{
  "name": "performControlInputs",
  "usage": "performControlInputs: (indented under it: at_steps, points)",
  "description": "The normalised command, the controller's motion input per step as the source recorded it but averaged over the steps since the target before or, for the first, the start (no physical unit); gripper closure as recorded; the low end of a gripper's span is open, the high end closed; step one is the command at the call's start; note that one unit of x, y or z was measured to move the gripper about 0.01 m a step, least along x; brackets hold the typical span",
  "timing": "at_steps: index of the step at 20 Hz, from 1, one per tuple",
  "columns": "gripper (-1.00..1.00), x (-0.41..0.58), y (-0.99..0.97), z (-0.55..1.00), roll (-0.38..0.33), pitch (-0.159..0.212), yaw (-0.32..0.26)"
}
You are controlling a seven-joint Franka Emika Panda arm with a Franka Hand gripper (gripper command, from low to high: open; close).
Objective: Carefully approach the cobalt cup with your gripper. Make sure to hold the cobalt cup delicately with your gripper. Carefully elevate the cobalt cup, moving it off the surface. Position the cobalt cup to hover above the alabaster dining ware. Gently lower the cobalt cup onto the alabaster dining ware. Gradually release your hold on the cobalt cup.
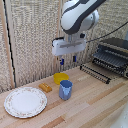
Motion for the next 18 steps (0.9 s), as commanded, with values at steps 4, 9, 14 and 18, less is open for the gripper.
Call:
performControlInputs:
  at_steps: [4, 9, 14, 18]
  points:
    - [-1.00, -0.023, -0.04, -0.35, 0.000, -0.001, 0.035]
    - [-1.00, -0.101, -0.11, -0.37, 0.000, -0.001, 0.059]
    - [-1.00, -0.046, -0.24, -0.37, 0.000, 0.000, 0.087]
    - [-1.00, -0.006, -0.34, -0.37, 0.000, 0.000, 0.103]
